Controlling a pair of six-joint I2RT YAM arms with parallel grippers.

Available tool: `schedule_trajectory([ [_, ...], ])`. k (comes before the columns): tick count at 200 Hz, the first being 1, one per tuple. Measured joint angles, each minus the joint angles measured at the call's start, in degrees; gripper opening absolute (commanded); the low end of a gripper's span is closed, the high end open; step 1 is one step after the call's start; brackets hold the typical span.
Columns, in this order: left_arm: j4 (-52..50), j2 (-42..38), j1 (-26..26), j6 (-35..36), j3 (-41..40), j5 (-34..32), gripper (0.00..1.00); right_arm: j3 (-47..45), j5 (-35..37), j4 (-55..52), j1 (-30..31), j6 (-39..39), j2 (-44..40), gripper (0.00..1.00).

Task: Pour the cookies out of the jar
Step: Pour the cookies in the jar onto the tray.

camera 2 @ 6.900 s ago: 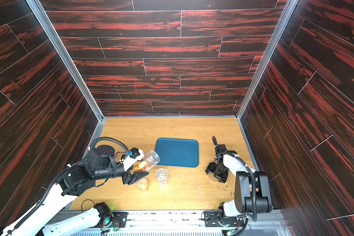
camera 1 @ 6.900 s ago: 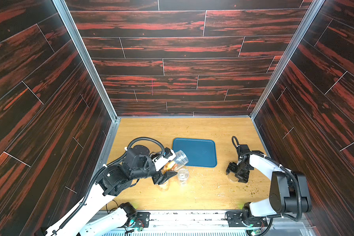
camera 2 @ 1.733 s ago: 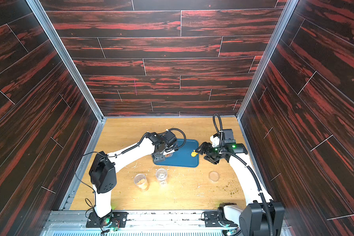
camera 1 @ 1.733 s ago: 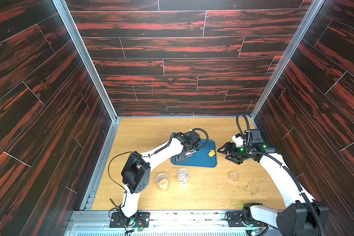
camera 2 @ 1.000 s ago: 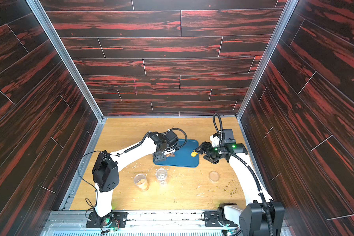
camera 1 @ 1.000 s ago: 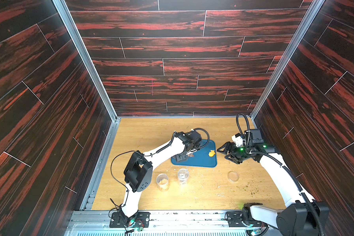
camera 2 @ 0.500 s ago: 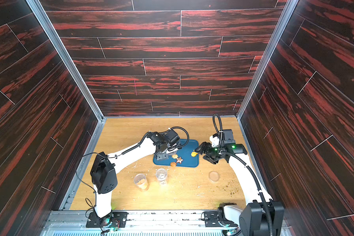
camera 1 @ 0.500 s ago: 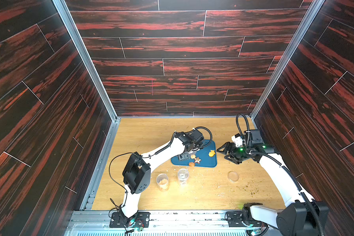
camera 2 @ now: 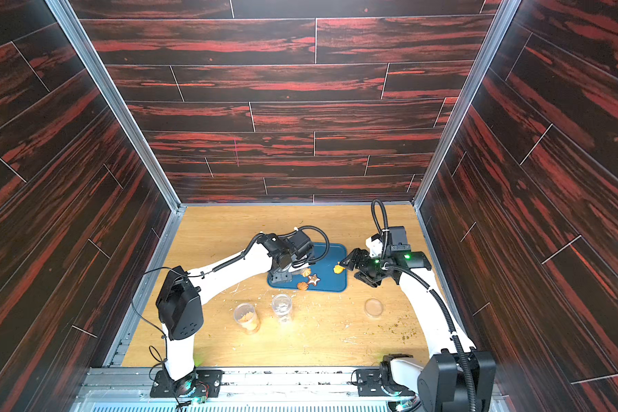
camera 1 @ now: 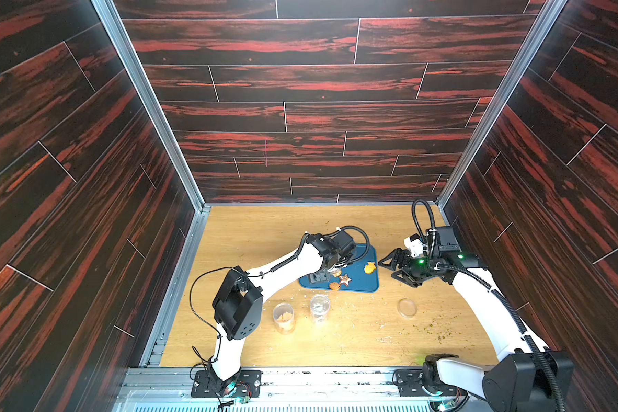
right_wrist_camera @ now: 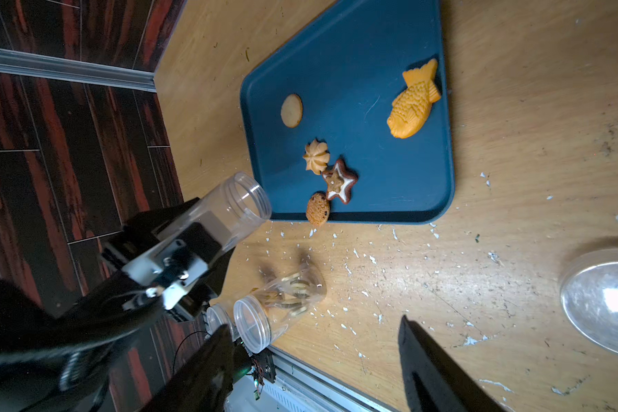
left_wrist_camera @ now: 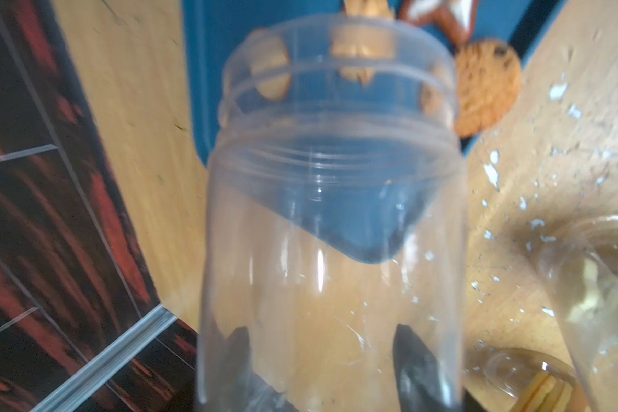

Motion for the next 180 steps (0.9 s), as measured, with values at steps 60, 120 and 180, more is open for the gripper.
schedule_trajectory([
  [60, -0.6, -0.6, 3.4, -3.6, 1.7, 6.6, 0.07, 0.0, 0.0, -0.1, 0.0, 0.0, 0.0, 0.76],
  [120, 0.8, -5.4, 8.9, -8.7, 6.6, 26.5, 0.09, 0.0, 0.0, 0.0, 0.0, 0.0, 0.0, 0.77],
  [180, 2.0, -6.3, 11.6, -13.5, 7.6, 40.6, 0.1, 0.0, 0.0, 0.0, 0.0, 0.0, 0.0, 0.76],
])
